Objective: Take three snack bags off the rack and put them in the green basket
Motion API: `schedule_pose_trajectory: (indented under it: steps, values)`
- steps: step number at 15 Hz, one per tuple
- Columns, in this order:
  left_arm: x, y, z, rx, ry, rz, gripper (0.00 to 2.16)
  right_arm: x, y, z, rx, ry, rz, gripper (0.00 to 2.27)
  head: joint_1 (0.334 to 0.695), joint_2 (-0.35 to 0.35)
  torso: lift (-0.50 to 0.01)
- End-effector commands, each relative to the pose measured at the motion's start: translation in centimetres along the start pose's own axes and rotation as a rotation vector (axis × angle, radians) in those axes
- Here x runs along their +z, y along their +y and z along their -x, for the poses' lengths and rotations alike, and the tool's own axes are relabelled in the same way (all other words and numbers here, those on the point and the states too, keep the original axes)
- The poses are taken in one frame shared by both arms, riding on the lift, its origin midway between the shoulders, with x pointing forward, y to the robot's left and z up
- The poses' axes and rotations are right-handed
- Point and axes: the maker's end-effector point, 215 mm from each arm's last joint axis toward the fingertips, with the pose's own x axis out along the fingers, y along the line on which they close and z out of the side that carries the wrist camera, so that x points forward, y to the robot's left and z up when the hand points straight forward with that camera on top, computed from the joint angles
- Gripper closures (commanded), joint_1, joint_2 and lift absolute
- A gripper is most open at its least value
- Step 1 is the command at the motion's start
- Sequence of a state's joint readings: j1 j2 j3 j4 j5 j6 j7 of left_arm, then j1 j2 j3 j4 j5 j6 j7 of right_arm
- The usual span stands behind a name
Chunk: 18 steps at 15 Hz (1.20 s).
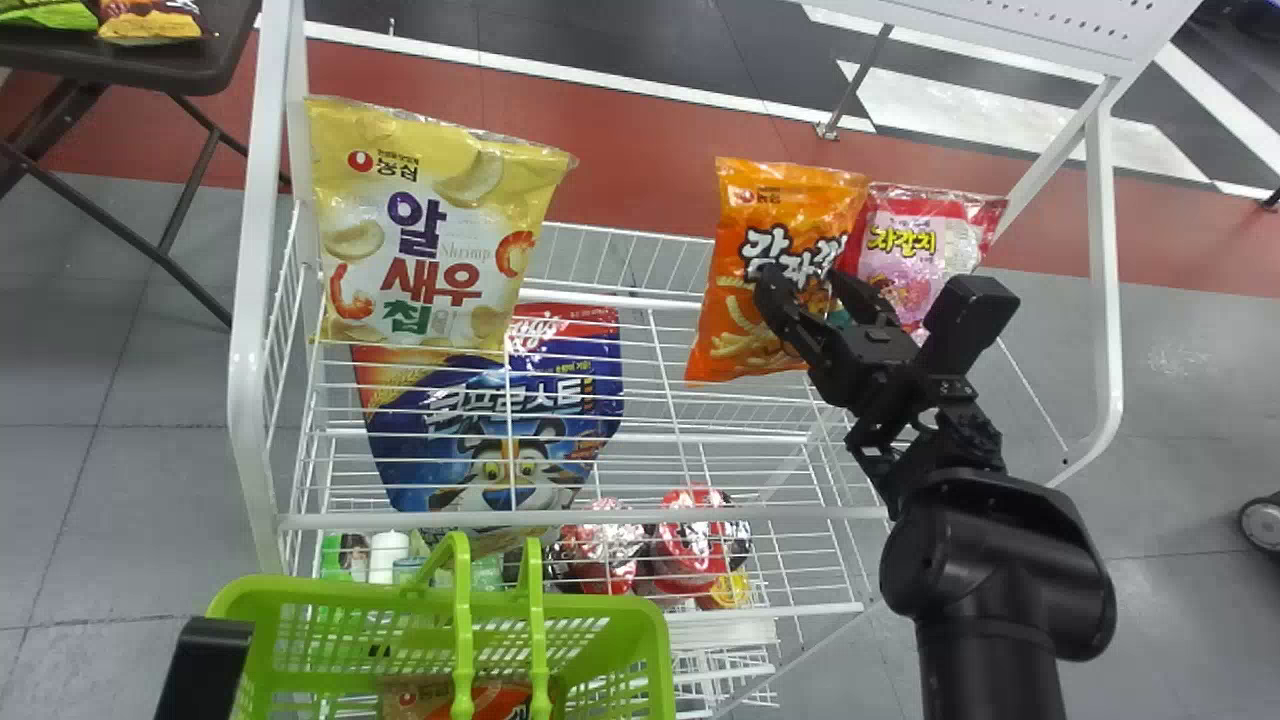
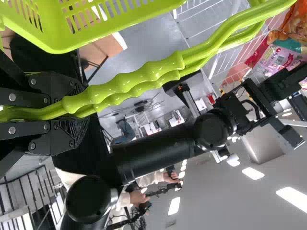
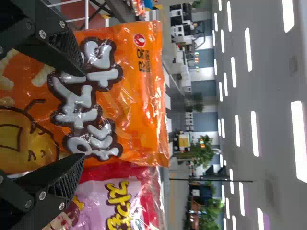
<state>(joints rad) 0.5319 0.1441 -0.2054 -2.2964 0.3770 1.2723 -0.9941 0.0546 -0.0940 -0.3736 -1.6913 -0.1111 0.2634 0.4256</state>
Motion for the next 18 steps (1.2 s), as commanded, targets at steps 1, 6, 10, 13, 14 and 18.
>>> schedule_pose_trajectory:
  steps: [1, 6, 10, 13, 14, 18]
  values:
    - [0.0, 0.0, 0.0, -0.001, 0.000, 0.001, 1.69, -0.8, 0.8, -0.5, 0.036, 0.040, -0.009, 0.72, 0.695, -0.350, -0.023]
    - [-0.4, -0.1, 0.0, -0.003, 0.010, 0.014, 1.69, -1.3, 1.0, 0.2, 0.054, 0.064, -0.033, 2.24, 0.695, -0.350, -0.023]
    - [-0.9, -0.2, 0.0, -0.002, 0.021, 0.026, 1.67, -1.1, 0.6, 1.0, 0.063, 0.053, -0.061, 2.24, 0.695, -0.350, -0.023]
    - [-1.0, -0.4, 0.3, 0.002, 0.016, 0.027, 1.67, 0.2, 1.6, 4.2, 0.083, 0.033, -0.071, 2.24, 0.695, -0.350, -0.023]
    - [-0.9, -0.4, 0.4, 0.002, 0.014, 0.022, 1.67, 0.7, 1.8, 5.6, 0.086, 0.035, -0.083, 2.24, 0.695, -0.350, -0.023]
    - [-0.3, -0.2, 1.0, 0.023, -0.002, 0.008, 1.67, 3.3, 3.1, 11.8, 0.136, 0.068, -0.140, 2.24, 0.695, -0.350, -0.023]
